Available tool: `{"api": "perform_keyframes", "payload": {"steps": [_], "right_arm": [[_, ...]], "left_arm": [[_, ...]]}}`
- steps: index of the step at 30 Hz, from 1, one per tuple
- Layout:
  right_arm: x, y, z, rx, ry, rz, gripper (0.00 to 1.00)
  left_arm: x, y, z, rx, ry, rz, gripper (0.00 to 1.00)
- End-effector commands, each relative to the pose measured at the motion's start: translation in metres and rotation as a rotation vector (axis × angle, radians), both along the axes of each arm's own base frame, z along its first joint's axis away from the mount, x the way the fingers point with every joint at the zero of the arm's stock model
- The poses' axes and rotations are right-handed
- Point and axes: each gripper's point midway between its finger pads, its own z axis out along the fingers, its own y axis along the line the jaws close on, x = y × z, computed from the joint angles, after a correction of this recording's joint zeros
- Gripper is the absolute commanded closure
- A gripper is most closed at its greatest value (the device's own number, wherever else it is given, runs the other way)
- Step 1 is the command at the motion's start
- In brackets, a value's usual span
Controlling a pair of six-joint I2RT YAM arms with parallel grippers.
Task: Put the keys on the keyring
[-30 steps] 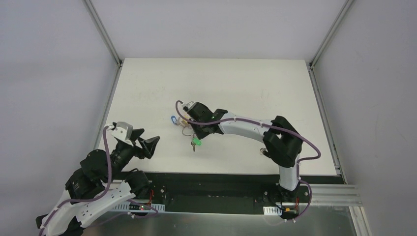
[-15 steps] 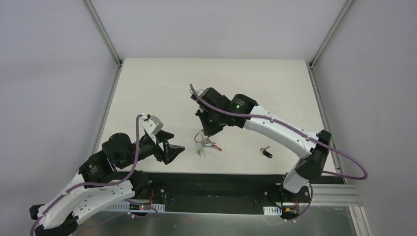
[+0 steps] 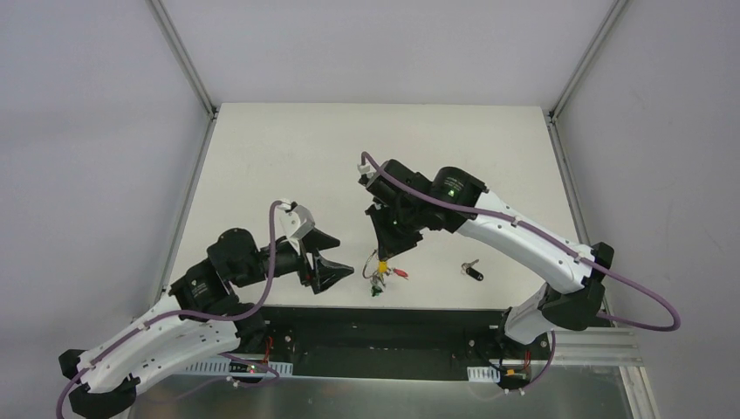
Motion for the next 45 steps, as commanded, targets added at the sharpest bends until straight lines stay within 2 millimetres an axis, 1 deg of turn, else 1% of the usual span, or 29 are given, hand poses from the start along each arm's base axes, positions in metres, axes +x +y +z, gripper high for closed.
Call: {"api": "perform_keyframes", "payload": {"steps": [1,6,12,16,19,21,26,29,33,36,43,45], "right_arm": [[-0.019,-0.006,0.022,0.032,0.064,-0.037,1.0],[-0.026,-0.002,0.022,0.027,0.121,-0.051,1.0],[-0.036,0.013,0.025,0.046,0.217,-0.052,1.0],[-0.044,0.02,0.03,0.044,0.288,-0.046,1.0],[-0.048,0.026,0.038,0.059,0.325,-0.046,1.0],[-0.052,0.027,0.042,0.058,0.352,-0.044,1.0],[-0.062,0.028,0.045,0.046,0.423,-0.038,1.0],[-0.066,0.03,0.047,0.049,0.453,-0.044,1.0],[-0.068,0.029,0.051,0.056,0.46,-0.05,1.0],[-0.068,0.028,0.051,0.057,0.462,-0.055,1.0],[-0.067,0.03,0.051,0.057,0.461,-0.061,1.0],[-0.066,0.03,0.049,0.054,0.459,-0.066,1.0]], "left_arm": [[-0.002,-0.021,0.018,-0.078,-0.06,-0.09,0.27],[0.0,-0.032,0.02,-0.106,-0.087,-0.124,0.27],[-0.005,-0.041,0.015,-0.117,-0.121,-0.187,0.28],[-0.009,-0.041,0.013,-0.14,-0.175,-0.211,0.28],[-0.014,-0.04,0.012,-0.146,-0.208,-0.237,0.3],[-0.017,-0.04,0.012,-0.155,-0.225,-0.255,0.3],[-0.02,-0.04,0.007,-0.147,-0.263,-0.275,0.34],[-0.021,-0.042,0.0,-0.134,-0.274,-0.294,0.38],[-0.021,-0.042,-0.002,-0.134,-0.315,-0.303,0.45],[-0.024,-0.041,-0.001,-0.148,-0.347,-0.311,0.53],[-0.021,-0.038,0.003,-0.171,-0.396,-0.287,0.69],[-0.024,-0.039,0.008,-0.194,-0.404,-0.3,0.71]]}}
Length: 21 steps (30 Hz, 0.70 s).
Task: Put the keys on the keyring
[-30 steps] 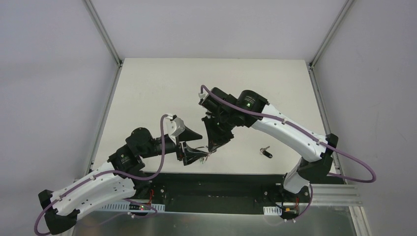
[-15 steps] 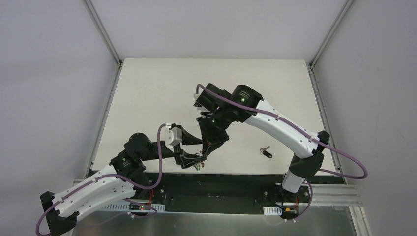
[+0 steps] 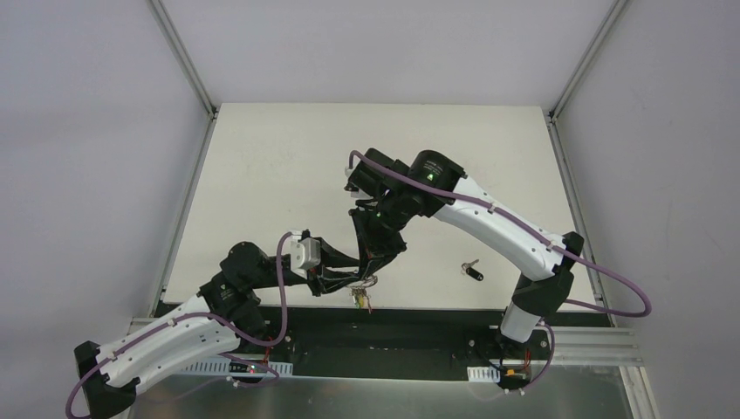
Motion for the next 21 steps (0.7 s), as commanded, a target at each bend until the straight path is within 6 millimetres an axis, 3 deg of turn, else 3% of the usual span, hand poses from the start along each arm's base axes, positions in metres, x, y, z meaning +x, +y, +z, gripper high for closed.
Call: {"api": "perform_keyframes", "payload": {"steps": [1,9,12,14,21], "right_arm": [[-0.009,-0.003,0.014,0.01,0.034,-0.022,1.0],[-0.008,-0.002,0.016,0.017,0.032,-0.033,1.0],[-0.007,-0.001,0.015,0.019,0.03,-0.041,1.0],[-0.006,-0.001,0.016,0.022,0.028,-0.045,1.0],[-0.007,-0.002,0.015,0.03,0.021,-0.053,1.0]], "left_arm": [[-0.004,0.0,0.028,-0.102,-0.092,-0.021,0.71],[-0.009,-0.003,0.034,-0.125,-0.108,-0.057,0.76],[-0.011,-0.005,0.033,-0.125,-0.102,-0.078,0.85],[-0.014,-0.007,0.034,-0.137,-0.099,-0.097,1.0],[-0.022,-0.004,0.058,-0.196,-0.062,-0.126,1.0]]}}
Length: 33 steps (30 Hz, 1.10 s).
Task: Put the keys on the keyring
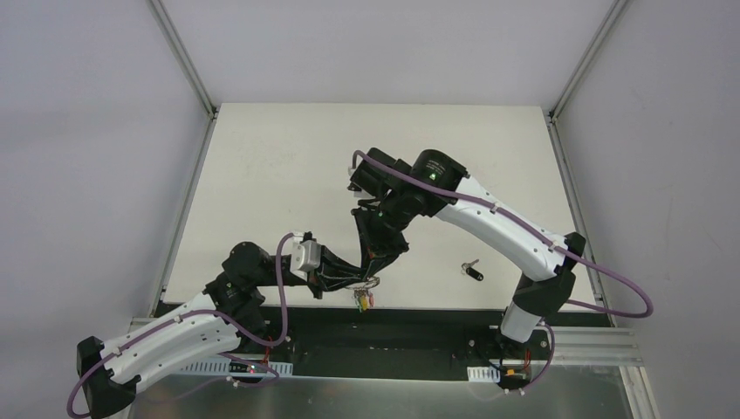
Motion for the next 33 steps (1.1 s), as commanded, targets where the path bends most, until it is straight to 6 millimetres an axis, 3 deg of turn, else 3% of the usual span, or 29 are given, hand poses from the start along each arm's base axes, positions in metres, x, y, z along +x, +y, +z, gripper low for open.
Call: {"api": "perform_keyframes", "payload": {"steps": [1,3,7,9,13,16,22,24,28,33], "right_arm": [[-0.007,0.0,0.013,0.049,0.01,-0.031,1.0],[-0.005,0.001,0.015,0.065,-0.004,-0.037,0.99],[0.005,-0.001,0.027,0.126,-0.096,-0.06,0.77],[0.013,-0.002,0.036,0.179,-0.168,-0.084,0.61],[0.026,-0.005,0.057,0.317,-0.306,-0.113,0.51],[0.046,-0.022,0.061,0.326,-0.475,-0.154,0.47],[0.092,-0.077,0.068,0.336,-0.805,-0.384,0.37],[0.102,-0.093,0.063,0.325,-0.878,-0.44,0.34],[0.117,-0.117,0.032,0.244,-0.928,-0.536,0.31],[0.134,-0.14,-0.024,0.096,-0.884,-0.656,0.27]], "left_arm": [[-0.007,0.004,0.055,-0.159,-0.029,-0.018,1.0],[-0.005,0.006,0.059,-0.171,-0.009,-0.004,1.0],[-0.004,0.007,0.062,-0.174,0.03,0.006,1.0],[-0.003,0.006,0.06,-0.16,0.051,0.015,1.0],[0.005,0.005,0.054,-0.126,0.098,0.054,1.0],[0.014,0.005,0.048,-0.094,0.15,0.103,1.0],[0.036,0.02,0.045,-0.087,0.211,0.267,1.0],[0.044,0.026,0.044,-0.075,0.226,0.33,1.0],[0.061,0.041,0.041,-0.068,0.268,0.465,1.0],[0.077,0.057,0.037,-0.07,0.356,0.604,1.0]]}}
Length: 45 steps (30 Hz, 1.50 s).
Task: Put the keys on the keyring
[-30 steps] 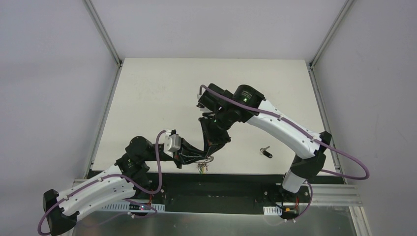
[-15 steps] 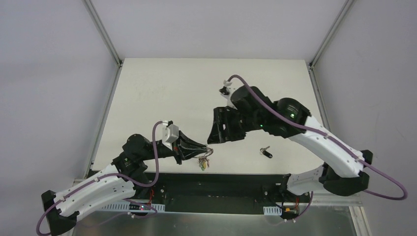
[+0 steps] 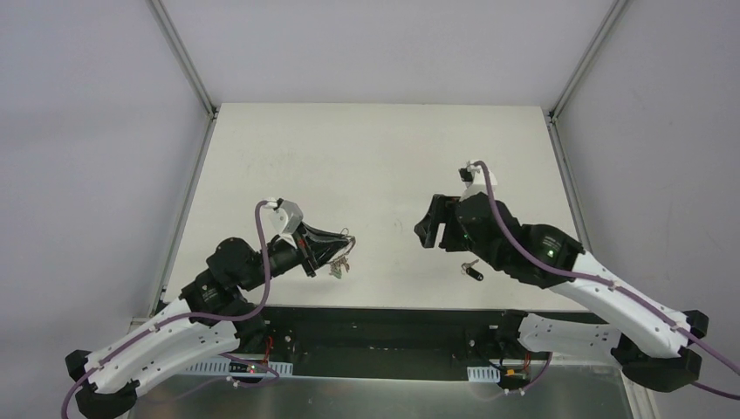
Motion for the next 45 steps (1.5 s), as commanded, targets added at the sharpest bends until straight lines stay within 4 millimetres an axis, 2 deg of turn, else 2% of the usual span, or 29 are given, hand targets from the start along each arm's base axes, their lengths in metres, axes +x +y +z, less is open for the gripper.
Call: {"api": "perform_keyframes", "payload": {"steps": [1,4,7,11,18,26,37,45], "right_arm": [[0.033,-0.024,-0.038,-0.023,0.053,-0.241,0.29],[0.047,-0.056,-0.083,-0.035,0.2,-0.448,0.37],[0.053,-0.074,-0.121,-0.021,0.276,-0.566,0.44],[0.047,-0.084,-0.17,0.041,0.375,-0.668,0.51],[0.025,-0.092,-0.218,0.158,0.469,-0.787,0.56],[0.009,-0.103,-0.247,0.198,0.515,-0.876,0.59],[0.011,-0.118,-0.26,0.156,0.486,-0.961,0.64],[0.011,-0.126,-0.264,0.134,0.471,-1.002,0.64]], "left_arm": [[0.02,0.022,0.021,-0.042,0.066,0.177,1.0],[0.022,0.029,0.021,-0.021,0.097,0.217,1.0],[0.02,0.038,0.024,-0.017,0.111,0.236,1.0],[0.016,0.051,0.021,0.013,0.132,0.264,1.0],[0.007,0.069,0.008,0.084,0.172,0.291,1.0],[-0.001,0.085,0.01,0.115,0.166,0.304,1.0],[-0.002,0.094,0.005,0.147,0.147,0.326,1.0],[0.001,0.097,0.003,0.17,0.124,0.34,1.0]]}}
